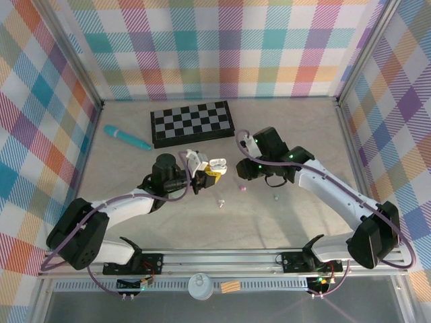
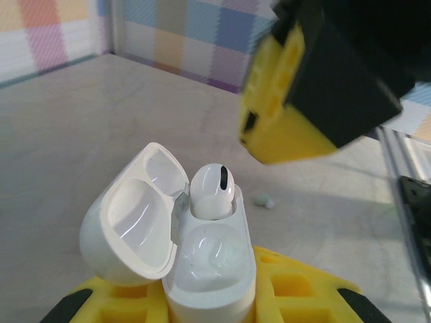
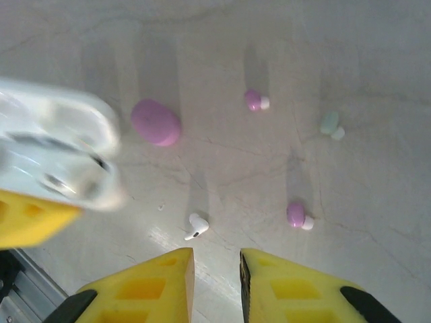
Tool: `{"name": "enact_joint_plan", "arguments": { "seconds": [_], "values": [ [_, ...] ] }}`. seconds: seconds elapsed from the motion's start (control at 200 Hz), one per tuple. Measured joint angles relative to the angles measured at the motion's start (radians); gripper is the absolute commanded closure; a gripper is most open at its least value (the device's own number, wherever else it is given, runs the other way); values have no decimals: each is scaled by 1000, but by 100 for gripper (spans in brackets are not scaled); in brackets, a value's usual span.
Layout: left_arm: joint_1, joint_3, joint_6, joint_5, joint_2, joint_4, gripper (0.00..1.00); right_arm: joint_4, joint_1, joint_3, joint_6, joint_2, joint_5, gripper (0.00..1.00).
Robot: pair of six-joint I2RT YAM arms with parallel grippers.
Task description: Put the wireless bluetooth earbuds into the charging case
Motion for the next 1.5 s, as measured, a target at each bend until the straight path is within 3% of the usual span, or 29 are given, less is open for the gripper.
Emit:
{"name": "enact_joint_plan", "arguments": {
  "seconds": [0.195, 0.515, 0.935, 1.5],
  "values": [
    [52, -63, 1, -100, -98, 1, 99, 85, -11, -133, 124, 10, -83, 70],
    [69, -105, 38, -165, -280, -83, 99, 67, 27, -55, 330, 343, -207, 63],
    [69, -144, 76, -169, -355, -154, 98, -95, 109, 204, 386, 592, -170, 59],
    [69, -159, 114, -167, -408, -187, 99, -221, 156, 320, 383, 707, -112, 61]
  ]
}}
